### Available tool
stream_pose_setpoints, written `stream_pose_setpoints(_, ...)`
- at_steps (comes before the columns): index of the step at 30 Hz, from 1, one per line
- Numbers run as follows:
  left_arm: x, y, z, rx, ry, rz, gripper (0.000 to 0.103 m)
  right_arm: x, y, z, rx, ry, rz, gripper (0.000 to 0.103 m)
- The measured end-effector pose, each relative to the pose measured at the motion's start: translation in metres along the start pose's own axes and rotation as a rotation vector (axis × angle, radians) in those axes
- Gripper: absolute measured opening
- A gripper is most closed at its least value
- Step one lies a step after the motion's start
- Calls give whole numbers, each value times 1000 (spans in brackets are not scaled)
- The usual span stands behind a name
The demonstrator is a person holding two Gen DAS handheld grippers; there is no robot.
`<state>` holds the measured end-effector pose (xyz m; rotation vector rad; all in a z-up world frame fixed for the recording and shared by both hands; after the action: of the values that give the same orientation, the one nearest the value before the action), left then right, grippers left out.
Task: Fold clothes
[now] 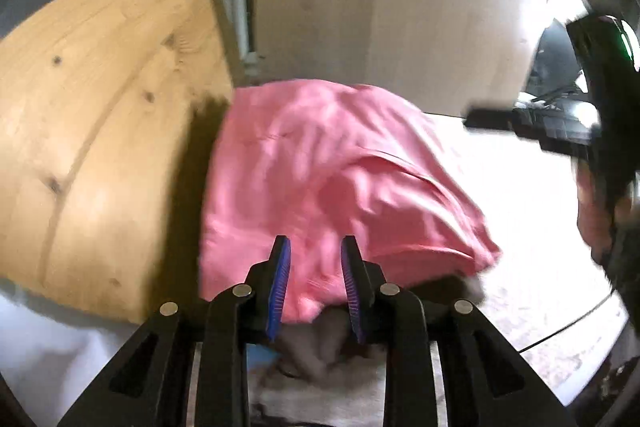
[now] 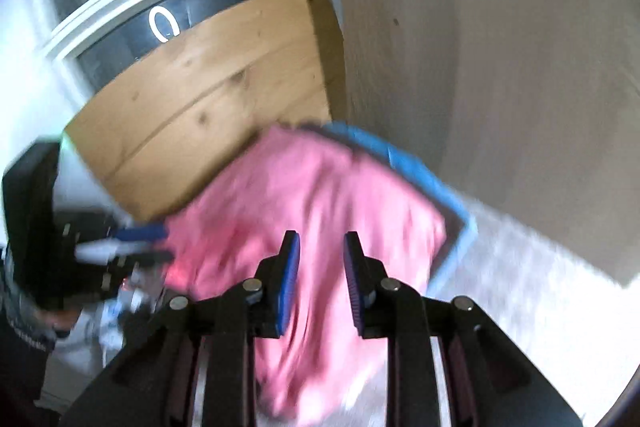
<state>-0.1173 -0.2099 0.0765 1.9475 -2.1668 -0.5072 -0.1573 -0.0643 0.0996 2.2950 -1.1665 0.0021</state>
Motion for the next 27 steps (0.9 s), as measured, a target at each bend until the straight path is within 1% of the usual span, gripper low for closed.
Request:
stream_pose_setpoints(2, 0, -14, 7, 17, -13, 1, 27, 5, -34, 10, 41, -27, 27, 23)
stream_pose_setpoints(4, 10, -27, 22, 51, -12, -7, 27, 9, -56, 32, 119, -21, 60, 23)
stream_pose_setpoints(6, 14, -35, 38, 98, -2, -41, 27, 8, -77, 51, 219, -13, 121, 23)
stream_pose_setpoints(7, 18, -38, 46, 117, -11, -69, 27, 6, -85, 53, 252, -17, 152, 23)
stream_pose_setpoints(8, 16, -43, 46, 126, -31, -88, 28, 5, -91, 48, 265, -23, 177, 23)
stream_pose_setpoints(9, 10, -48, 41, 127, -62, -100, 28, 5, -95, 36, 249, -33, 189, 23)
stream_pose_setpoints(10, 5, -53, 33, 117, -61, -99, 28, 5, -98, 21, 221, -46, 195, 25)
stream_pose_setpoints(11, 0, -57, 23, 98, -36, -87, 33, 3, -102, 6, 191, -70, 204, 37)
stream_pose_setpoints(12, -6, -60, 14, 82, -33, -81, 41, 2, -105, -10, 153, -104, 215, 43)
stream_pose_setpoints(13, -11, -63, 5, 69, -47, -80, 44, 1, -108, -26, 112, -141, 227, 51)
stream_pose_setpoints(16, -22, -71, -21, 21, -31, -97, 46, -4, -120, -71, 11, -235, 249, 52)
stream_pose_setpoints(19, -31, -79, -47, -27, -5, -117, 53, -10, -136, -107, -18, -312, 247, 52)
stream_pose_setpoints(21, -37, -84, -65, -59, 13, -131, 65, -8, -147, -124, -25, -325, 237, 52)
stream_pose_setpoints(24, -46, -92, -91, -108, 39, -152, 67, -3, -162, -140, -44, -329, 224, 52)
stream_pose_setpoints(25, -49, -95, -100, -124, 48, -159, 67, -2, -169, -144, -49, -319, 220, 52)
stream_pose_setpoints(27, -63, -109, -112, -139, 66, -178, 72, 0, -185, -152, -59, -292, 212, 52)
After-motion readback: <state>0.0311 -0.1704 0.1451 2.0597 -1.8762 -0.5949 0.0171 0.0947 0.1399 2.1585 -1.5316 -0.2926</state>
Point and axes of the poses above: each gripper's, at about its wrist camera, not at the fingertips, and z roughly the way its jaws point, x to its left, y to its top, the point moved 8 cm from there along z, roughly the way its jaws point, and after that the axes turned 13 degrees about x, right-handed, at the moved point
